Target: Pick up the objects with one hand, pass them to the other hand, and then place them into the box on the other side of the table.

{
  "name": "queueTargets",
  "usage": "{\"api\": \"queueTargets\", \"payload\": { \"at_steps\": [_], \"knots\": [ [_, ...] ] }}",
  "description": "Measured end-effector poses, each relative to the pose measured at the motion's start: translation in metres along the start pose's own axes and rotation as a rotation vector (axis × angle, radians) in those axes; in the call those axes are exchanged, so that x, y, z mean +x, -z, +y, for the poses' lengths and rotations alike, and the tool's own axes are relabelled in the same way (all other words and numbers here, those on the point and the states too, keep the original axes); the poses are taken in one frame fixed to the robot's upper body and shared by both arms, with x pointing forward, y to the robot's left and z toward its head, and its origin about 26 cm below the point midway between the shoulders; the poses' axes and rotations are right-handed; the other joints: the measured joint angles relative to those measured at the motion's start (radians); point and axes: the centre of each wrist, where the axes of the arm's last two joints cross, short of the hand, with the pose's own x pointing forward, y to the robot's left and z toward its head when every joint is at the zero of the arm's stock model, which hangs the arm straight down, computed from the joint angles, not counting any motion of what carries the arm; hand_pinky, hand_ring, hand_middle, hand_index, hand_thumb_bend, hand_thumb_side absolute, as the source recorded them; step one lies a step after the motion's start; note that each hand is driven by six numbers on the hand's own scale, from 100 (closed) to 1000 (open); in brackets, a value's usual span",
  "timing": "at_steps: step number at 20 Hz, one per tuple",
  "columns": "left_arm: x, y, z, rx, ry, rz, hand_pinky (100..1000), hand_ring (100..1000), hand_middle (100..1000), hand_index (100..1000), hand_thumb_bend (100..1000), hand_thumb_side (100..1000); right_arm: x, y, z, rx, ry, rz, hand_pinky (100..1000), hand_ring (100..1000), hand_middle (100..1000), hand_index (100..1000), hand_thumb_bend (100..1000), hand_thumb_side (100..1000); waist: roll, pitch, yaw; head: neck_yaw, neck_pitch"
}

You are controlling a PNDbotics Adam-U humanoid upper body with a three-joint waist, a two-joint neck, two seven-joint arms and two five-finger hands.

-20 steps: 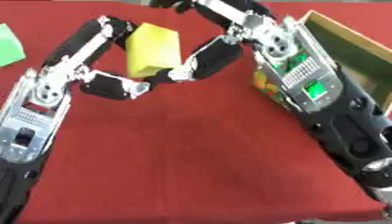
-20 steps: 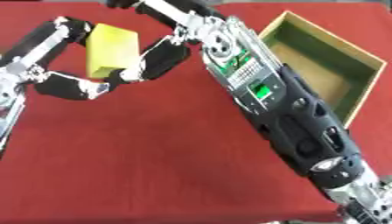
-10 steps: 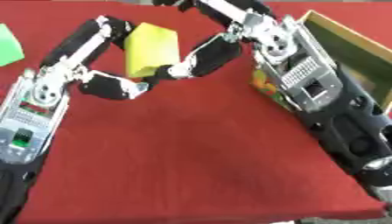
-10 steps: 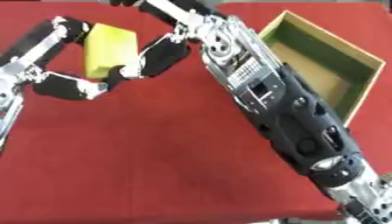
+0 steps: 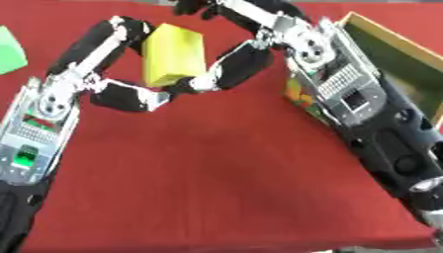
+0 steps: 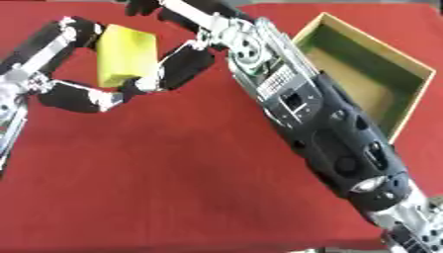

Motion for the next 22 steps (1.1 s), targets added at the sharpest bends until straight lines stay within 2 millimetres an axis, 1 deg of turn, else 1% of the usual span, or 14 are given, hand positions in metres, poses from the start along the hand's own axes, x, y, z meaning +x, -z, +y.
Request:
{"api": "queueTargets", "payload": {
  "at_steps": [8,12,13,14,18,21,22],
  "knots": [
    [0.0021,0.0010,-0.0010,-0.006,-0.022,-0.022,673,562,461,524,236,142,-0.0022,0.0024,0.0024,0.017,0.021,0.013,850,866,780,874,545,231,-0.001,0.001,0.000,0.000,0.000],
    [0.0021,0.0011,-0.0009,-0.009,-0.025,-0.026,671,561,460,523,229,147,-0.0027,0.0028,0.0028,0.022,0.030,0.013,845,857,765,837,490,224,-0.001,0.002,0.000,0.000,0.000],
    [0.0021,0.0011,-0.0008,-0.009,-0.026,-0.027,671,561,461,524,228,148,-0.0027,0.0028,0.0029,0.023,0.031,0.014,840,850,753,816,473,222,-0.001,0.003,0.000,0.000,0.000],
    [0.0022,0.0012,-0.0007,-0.009,-0.026,-0.027,671,561,461,524,228,148,-0.0027,0.0028,0.0030,0.024,0.032,0.014,839,849,753,815,473,221,-0.001,0.004,0.000,0.000,0.000],
    [0.0021,0.0012,-0.0006,-0.008,-0.028,-0.029,669,561,460,525,223,149,-0.0021,0.0033,0.0035,0.026,0.043,0.009,824,822,702,766,430,193,-0.001,0.004,0.000,0.000,0.000],
    [0.0021,0.0012,-0.0006,-0.005,-0.028,-0.030,669,561,462,527,220,154,-0.0015,0.0038,0.0041,0.028,0.052,0.005,805,781,610,685,370,169,-0.001,0.004,0.000,0.000,0.000],
    [0.0021,0.0012,-0.0006,-0.005,-0.028,-0.031,669,561,462,527,221,157,-0.0015,0.0038,0.0040,0.028,0.054,0.004,801,774,598,674,366,164,-0.002,0.004,0.000,0.000,0.000]
  ]
}}
